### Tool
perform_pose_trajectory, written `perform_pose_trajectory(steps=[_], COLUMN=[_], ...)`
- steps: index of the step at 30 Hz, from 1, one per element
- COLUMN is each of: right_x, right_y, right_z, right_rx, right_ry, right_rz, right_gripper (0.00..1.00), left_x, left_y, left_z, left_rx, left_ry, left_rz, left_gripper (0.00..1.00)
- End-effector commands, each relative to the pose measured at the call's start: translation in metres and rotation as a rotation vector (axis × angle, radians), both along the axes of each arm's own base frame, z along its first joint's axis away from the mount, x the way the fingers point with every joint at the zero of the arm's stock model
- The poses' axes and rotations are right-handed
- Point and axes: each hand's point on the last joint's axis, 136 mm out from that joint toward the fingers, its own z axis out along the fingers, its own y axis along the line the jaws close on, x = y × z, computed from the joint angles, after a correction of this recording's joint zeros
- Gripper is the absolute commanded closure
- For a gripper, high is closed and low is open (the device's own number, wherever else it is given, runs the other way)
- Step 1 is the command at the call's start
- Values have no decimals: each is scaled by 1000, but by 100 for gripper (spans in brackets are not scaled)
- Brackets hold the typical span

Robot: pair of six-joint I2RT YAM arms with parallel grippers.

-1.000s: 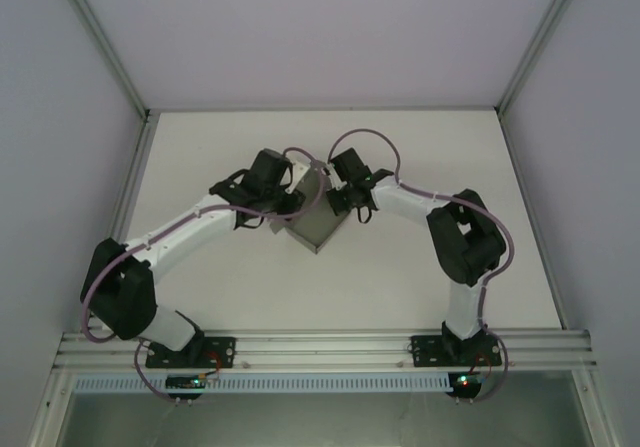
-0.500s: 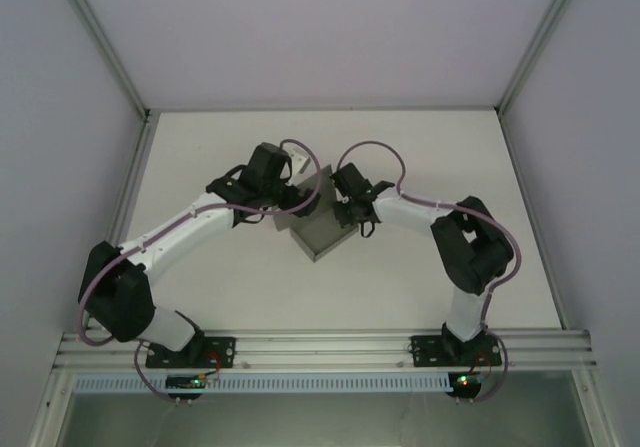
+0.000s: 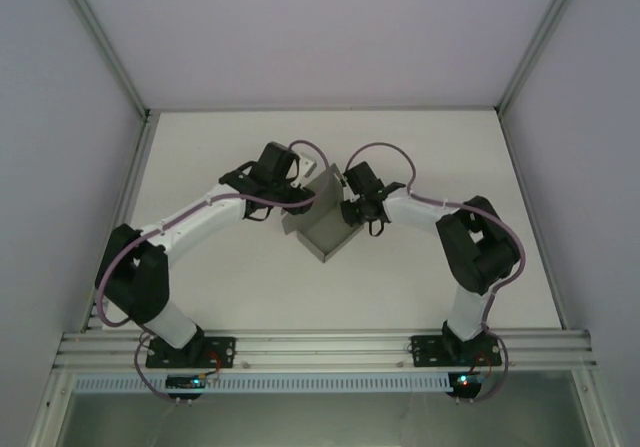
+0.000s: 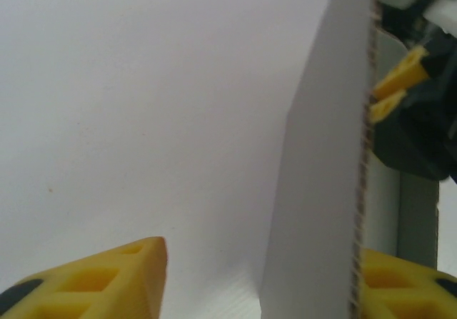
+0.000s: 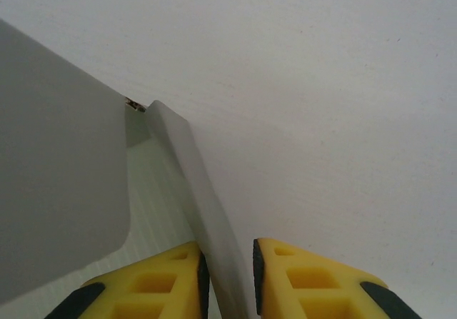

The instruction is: Assemble paper box

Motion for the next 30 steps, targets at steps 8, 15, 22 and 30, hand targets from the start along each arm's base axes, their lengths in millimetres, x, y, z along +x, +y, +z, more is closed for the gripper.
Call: perform_pose_trajectory(steps=[8,15,22,30], right_x=[-27,-32,-30,-11], right_y=[-12,-11,-12,-12], right_z=[-39,-44,-51,-24], right_rx=[-88,-124,-150,-126], right_ry=[176,202,207,92], right_rz=[82,133,130,-1], right_gripper=[71,72,86,100], left_x=[-3,0,5,22], left_y=[-18,-21,-26,-8], left_z=[9,15,20,42], left_rx=[12,45,27,-16], left_ry=[-45,-93,-95,-124], left_rz=[-187,-260,-271,-70], left_gripper=[81,82,81,0])
